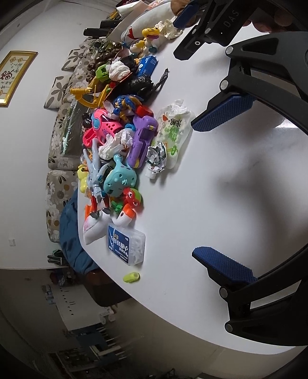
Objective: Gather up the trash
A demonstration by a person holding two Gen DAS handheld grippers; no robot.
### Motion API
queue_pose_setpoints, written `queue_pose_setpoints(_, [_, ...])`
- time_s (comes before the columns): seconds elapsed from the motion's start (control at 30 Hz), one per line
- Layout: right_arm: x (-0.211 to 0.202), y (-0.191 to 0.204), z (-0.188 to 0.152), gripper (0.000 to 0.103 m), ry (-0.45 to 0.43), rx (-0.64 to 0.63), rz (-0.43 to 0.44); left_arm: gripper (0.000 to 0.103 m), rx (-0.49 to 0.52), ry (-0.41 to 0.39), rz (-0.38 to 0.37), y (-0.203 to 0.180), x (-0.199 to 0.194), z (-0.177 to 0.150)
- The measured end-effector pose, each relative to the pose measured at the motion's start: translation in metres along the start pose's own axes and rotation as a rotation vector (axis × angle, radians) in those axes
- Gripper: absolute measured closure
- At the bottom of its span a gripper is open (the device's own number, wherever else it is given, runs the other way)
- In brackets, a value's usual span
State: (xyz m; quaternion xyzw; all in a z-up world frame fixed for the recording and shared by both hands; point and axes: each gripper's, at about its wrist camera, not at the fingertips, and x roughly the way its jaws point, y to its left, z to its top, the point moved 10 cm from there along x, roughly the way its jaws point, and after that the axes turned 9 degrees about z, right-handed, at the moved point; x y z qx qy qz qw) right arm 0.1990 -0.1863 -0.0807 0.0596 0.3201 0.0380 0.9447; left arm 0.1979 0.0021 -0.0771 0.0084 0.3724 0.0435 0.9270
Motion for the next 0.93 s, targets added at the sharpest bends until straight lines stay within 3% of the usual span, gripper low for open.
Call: queue_pose_setpoints(0.93, [0.0002,-0.0078,-0.0032,0.005,0.010,0.008,-0.007,0.008,0.002,0.031,-0.006,-0.0014,0.0069,-0.0088])
